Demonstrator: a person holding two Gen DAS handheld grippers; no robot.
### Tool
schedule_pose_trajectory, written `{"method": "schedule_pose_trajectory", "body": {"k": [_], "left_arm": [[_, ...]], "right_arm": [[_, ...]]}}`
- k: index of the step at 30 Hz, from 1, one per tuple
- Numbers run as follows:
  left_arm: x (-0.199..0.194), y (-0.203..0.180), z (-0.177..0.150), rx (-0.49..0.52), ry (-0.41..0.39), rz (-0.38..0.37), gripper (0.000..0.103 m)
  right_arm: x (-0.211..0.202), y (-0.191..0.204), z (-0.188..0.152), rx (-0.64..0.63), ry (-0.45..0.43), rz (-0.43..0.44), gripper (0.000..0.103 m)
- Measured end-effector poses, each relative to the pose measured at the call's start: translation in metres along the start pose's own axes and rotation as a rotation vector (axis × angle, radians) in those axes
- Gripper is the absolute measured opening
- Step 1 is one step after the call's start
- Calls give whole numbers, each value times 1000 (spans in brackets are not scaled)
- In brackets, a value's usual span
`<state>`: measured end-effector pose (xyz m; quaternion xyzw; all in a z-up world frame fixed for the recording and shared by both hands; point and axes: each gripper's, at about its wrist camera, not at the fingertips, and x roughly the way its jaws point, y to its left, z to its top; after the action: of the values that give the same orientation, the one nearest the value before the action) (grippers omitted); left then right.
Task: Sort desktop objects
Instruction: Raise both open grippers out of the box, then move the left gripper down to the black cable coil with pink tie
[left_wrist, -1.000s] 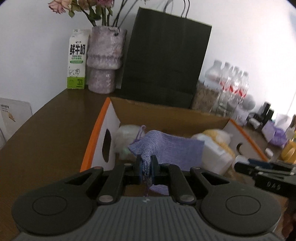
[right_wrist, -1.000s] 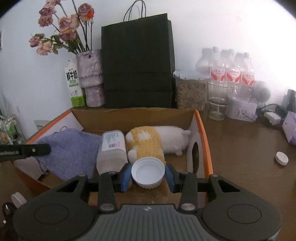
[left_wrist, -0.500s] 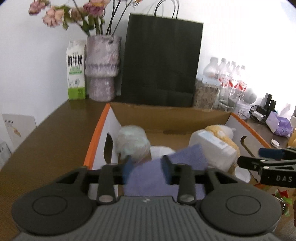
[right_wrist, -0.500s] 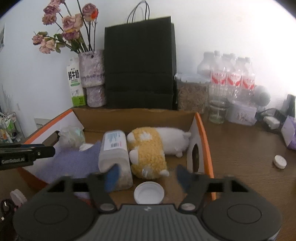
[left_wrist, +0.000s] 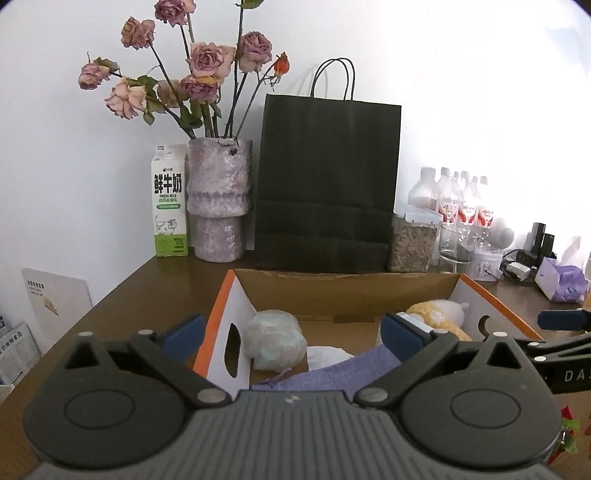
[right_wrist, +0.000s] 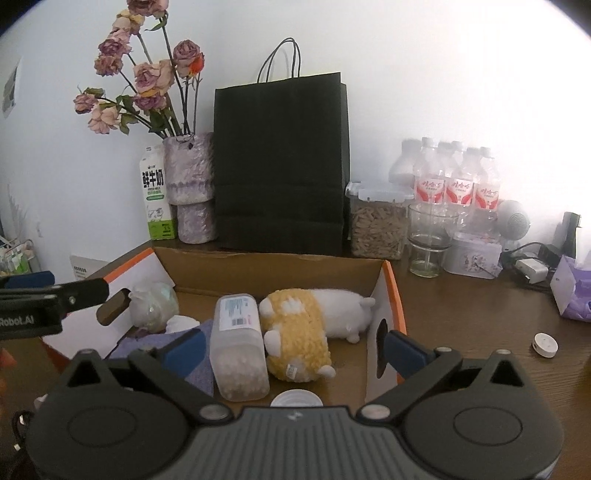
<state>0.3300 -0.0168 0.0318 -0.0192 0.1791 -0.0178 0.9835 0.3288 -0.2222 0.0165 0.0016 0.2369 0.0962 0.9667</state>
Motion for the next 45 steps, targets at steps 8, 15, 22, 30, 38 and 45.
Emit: {"method": "schedule_pose_trajectory", "body": {"k": [8, 15, 22, 30, 38, 45], "left_arm": [[-10, -4, 6, 11, -22, 9, 103], [-37, -7, 11, 34, -61, 18, 103], [-70, -6, 11, 32, -76, 24, 103], [-105, -2, 0, 23, -66, 32, 103], [-130, 6, -19, 12, -40, 44, 103], [-148, 12, -42, 2, -20, 49, 103]], "right_arm": [[-10, 6, 5, -8, -13, 11, 103], [-35, 13, 10, -24, -40, 14, 103], [-68, 20, 3, -27, -55, 14, 103], [-103, 31, -14, -26, -57, 20, 103], [-128, 42, -38, -45, -29, 31, 103], [-139, 47, -65, -49, 10, 33, 103]]}}
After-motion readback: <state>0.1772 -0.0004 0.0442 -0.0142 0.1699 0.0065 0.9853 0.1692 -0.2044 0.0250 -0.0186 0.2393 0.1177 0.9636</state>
